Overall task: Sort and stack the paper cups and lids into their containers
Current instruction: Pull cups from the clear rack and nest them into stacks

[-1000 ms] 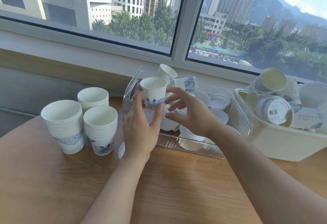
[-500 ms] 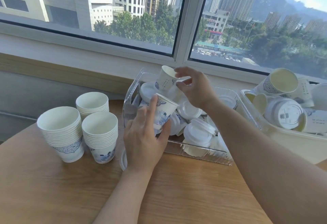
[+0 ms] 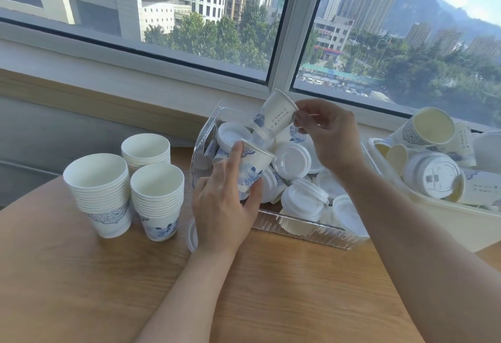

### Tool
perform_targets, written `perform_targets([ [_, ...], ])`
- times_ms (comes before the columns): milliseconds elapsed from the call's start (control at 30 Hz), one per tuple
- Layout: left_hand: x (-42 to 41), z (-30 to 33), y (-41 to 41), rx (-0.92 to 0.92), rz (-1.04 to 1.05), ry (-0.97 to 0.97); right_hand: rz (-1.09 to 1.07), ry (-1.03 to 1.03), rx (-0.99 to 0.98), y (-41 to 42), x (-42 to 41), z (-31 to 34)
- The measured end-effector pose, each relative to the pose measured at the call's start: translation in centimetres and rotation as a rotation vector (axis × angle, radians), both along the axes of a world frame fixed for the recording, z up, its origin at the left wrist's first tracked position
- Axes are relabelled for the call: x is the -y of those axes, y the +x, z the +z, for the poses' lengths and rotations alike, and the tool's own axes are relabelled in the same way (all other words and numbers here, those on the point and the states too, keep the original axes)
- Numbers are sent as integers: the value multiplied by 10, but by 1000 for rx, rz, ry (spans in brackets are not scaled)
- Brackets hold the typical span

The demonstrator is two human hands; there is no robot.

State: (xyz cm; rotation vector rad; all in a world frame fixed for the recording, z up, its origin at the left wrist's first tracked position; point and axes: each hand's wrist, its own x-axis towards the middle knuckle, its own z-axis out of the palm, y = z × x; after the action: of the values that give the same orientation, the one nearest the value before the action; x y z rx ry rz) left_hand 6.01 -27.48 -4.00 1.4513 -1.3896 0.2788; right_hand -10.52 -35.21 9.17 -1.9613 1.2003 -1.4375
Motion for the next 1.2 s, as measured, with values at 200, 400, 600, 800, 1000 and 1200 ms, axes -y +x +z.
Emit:
perform_targets([
  [200,-1,1,1,-6,-4,8,48,28,-54,-8,-26,0],
  [400,-1,2,1,-14,-28,-13,98,66,-202,-1,-35,-8],
  [600,-1,0,2,-6,-34,-3,145,126,-288,7,-41,-21],
  [800,-1,1,1,1,-27,-20,180,252,-250,13,-38,-19],
  [1000,-1,-1,1,6,-33,-31,102,158,-330,4,-24,-17],
  [1200,-1,-1,1,6,-20,-38,-153,122,-604,-18,12,-21],
])
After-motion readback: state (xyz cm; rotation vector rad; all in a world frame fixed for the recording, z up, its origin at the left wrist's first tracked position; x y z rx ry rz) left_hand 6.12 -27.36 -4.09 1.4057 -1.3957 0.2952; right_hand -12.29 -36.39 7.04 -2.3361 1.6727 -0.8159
